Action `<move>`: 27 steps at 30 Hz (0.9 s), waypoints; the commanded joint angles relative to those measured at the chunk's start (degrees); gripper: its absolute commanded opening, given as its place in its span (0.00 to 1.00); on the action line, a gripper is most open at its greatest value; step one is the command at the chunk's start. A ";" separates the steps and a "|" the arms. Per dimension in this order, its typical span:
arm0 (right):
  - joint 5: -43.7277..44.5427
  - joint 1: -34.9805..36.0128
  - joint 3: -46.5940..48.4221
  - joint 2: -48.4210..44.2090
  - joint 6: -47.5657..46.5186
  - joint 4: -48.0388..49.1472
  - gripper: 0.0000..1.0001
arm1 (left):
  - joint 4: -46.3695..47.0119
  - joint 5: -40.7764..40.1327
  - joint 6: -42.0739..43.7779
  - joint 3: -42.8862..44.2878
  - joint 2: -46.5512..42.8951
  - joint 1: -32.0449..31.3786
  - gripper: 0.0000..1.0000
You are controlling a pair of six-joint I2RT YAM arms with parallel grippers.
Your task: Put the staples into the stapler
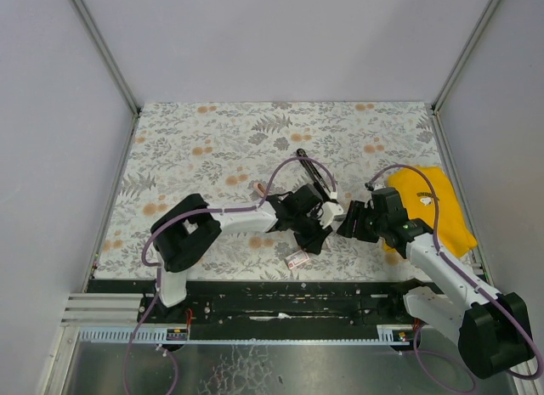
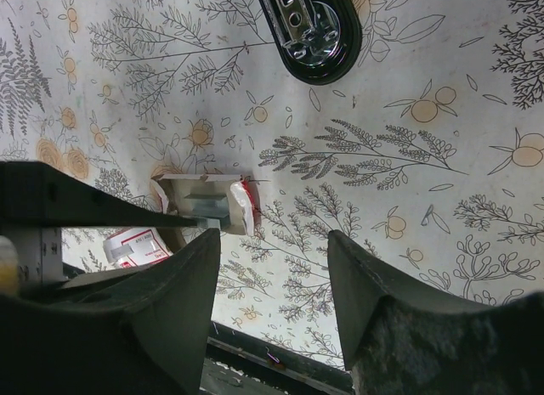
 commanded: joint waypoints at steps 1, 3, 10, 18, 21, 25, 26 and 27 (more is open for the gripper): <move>-1.32 -0.34 0.23 -0.66 0.46 1.54 0.60 | -0.59 -1.58 1.94 0.82 1.82 -0.72 0.29; -1.39 -0.34 0.12 -0.72 0.46 1.44 0.60 | -0.65 -2.39 2.14 0.84 1.95 -0.86 0.29; -2.01 -0.31 -0.33 -1.44 0.75 1.73 0.60 | -0.45 -5.11 2.49 0.65 1.70 -1.35 0.29; -2.61 -0.28 -0.93 -1.90 1.03 1.82 0.60 | 1.59 -7.10 2.39 -0.62 0.13 -1.44 0.28; -2.81 -0.35 -1.16 -2.07 1.08 1.91 0.60 | 1.46 -7.48 2.41 -0.50 0.50 -1.52 0.28; -3.07 -0.35 -1.39 -2.45 1.12 1.89 0.60 | 1.53 -8.58 2.75 -0.66 0.63 -1.91 0.28; -3.08 -0.34 -1.52 -2.64 1.05 1.98 0.60 | 1.71 -9.06 2.86 -0.81 0.55 -2.01 0.27; -3.08 -0.32 -1.61 -2.75 1.08 1.91 0.61 | 2.02 -9.57 3.07 -1.11 0.35 -2.25 0.27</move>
